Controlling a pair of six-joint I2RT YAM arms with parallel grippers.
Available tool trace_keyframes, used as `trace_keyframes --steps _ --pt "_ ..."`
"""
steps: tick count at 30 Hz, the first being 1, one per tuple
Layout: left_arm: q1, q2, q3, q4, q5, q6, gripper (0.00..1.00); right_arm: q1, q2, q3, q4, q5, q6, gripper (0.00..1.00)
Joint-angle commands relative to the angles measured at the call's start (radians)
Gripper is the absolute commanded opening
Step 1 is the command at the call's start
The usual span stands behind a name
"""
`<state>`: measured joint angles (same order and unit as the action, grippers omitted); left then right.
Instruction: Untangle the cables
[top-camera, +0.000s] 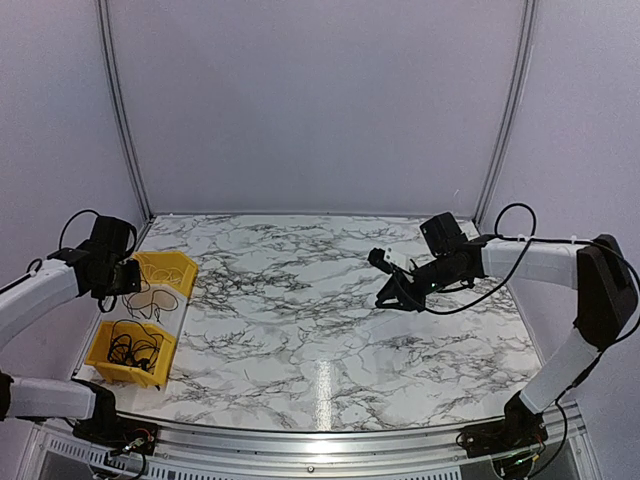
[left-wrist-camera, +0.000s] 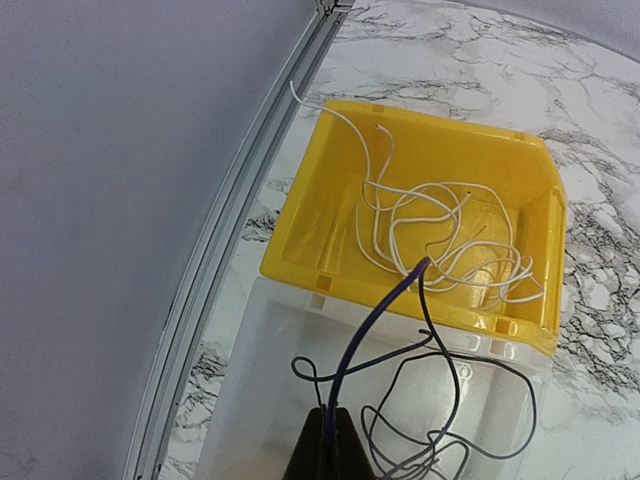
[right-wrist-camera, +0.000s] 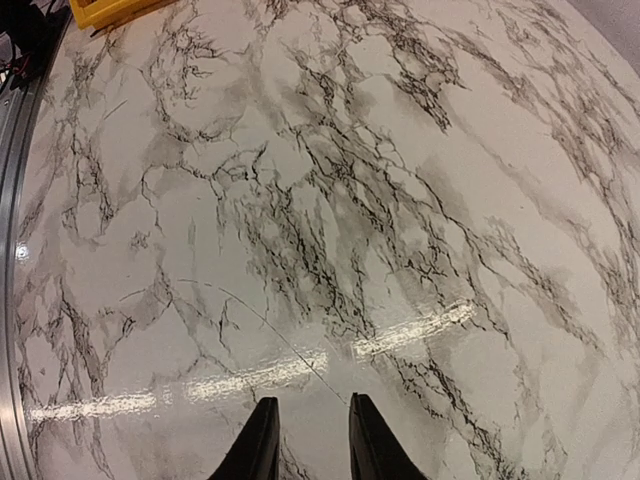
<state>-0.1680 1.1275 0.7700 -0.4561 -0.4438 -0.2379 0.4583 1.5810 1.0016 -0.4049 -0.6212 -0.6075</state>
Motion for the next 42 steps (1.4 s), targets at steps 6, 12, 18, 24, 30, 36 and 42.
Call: trace_keyframes --steps 6,12,18,24,30,36,42 --pt "0.007 0.009 -0.011 -0.170 0.016 -0.242 0.00 0.004 0.027 0.033 -0.020 0.000 -0.020 0.26" --pt "0.007 0.118 0.000 -0.173 -0.020 -0.318 0.00 0.014 0.030 0.035 -0.025 0.005 -0.023 0.25" --pt "0.008 0.237 0.049 -0.150 -0.042 -0.330 0.00 0.013 0.026 0.034 -0.025 0.010 -0.026 0.25" --pt "0.020 0.287 0.122 -0.122 -0.010 -0.330 0.00 0.014 0.031 0.035 -0.030 0.015 -0.028 0.25" --pt "0.027 0.305 0.151 -0.089 -0.037 -0.352 0.00 0.014 0.033 0.035 -0.032 0.018 -0.032 0.25" --pt "0.033 0.328 0.115 -0.055 -0.039 -0.372 0.00 0.014 0.038 0.037 -0.037 0.020 -0.035 0.25" --pt "0.035 0.333 0.108 -0.051 -0.002 -0.367 0.00 0.016 0.043 0.040 -0.041 0.021 -0.037 0.25"
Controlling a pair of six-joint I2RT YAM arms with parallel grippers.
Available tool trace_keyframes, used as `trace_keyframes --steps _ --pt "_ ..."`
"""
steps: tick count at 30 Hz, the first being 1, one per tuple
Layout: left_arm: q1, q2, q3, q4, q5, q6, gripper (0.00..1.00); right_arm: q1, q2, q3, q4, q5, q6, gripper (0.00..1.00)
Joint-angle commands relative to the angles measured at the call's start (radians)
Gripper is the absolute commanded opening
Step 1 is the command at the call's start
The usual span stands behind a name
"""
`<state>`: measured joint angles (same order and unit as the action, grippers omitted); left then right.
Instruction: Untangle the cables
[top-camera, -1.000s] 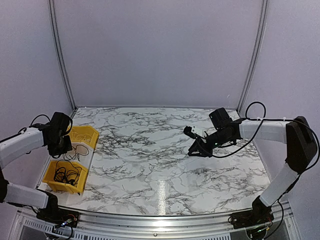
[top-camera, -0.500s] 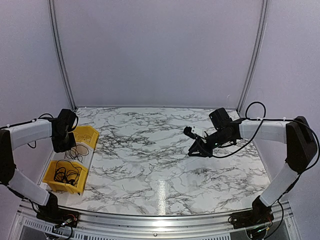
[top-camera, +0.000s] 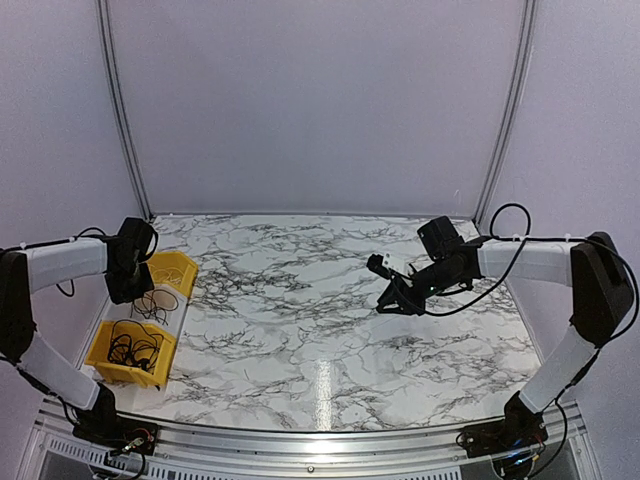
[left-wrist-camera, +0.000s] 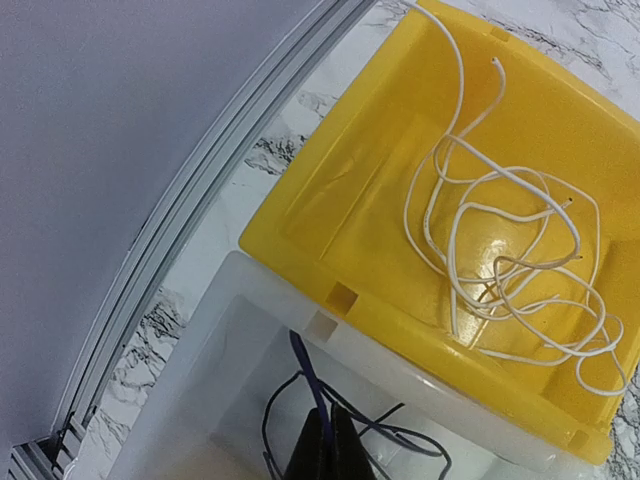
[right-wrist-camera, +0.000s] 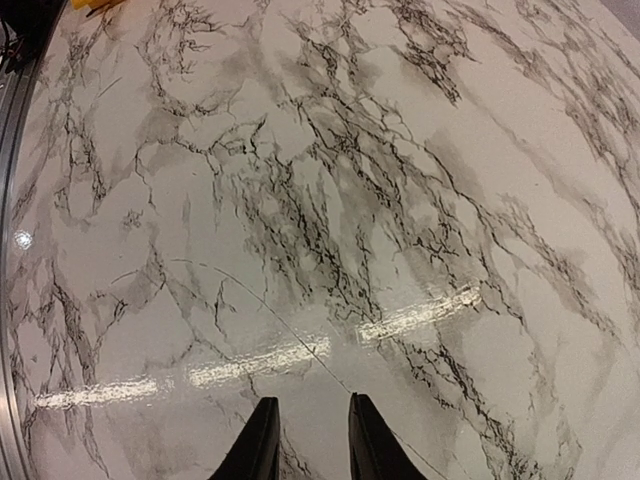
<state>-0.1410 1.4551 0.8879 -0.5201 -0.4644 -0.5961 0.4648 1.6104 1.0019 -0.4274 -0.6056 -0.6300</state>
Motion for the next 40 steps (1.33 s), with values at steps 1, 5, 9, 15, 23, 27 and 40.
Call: trace_keyframes --steps 1,5,9,15,23,27,40 --pt "0.007 -0.004 -0.013 0.013 0.030 -0.010 0.00 0.011 0.014 0.040 -0.018 0.006 -0.013 0.25" --pt "0.007 -0.067 -0.018 -0.002 0.045 0.002 0.05 0.011 0.011 0.040 -0.019 0.006 -0.012 0.25" --pt "0.013 -0.133 0.022 -0.050 0.022 0.026 0.26 0.012 0.014 0.042 -0.019 0.001 -0.011 0.25" --pt "0.021 -0.219 0.073 -0.089 0.011 0.042 0.40 0.014 0.011 0.046 -0.023 0.004 -0.010 0.25" --pt "0.020 -0.249 0.166 -0.069 0.215 0.250 0.57 0.001 -0.062 0.085 0.002 0.067 0.039 0.26" --pt "0.019 -0.280 0.209 -0.024 0.333 0.360 0.98 -0.055 -0.171 0.084 0.122 0.183 0.151 0.27" --pt "-0.097 -0.423 0.186 0.257 0.514 0.446 0.99 -0.308 -0.415 0.090 0.302 0.499 0.483 0.98"
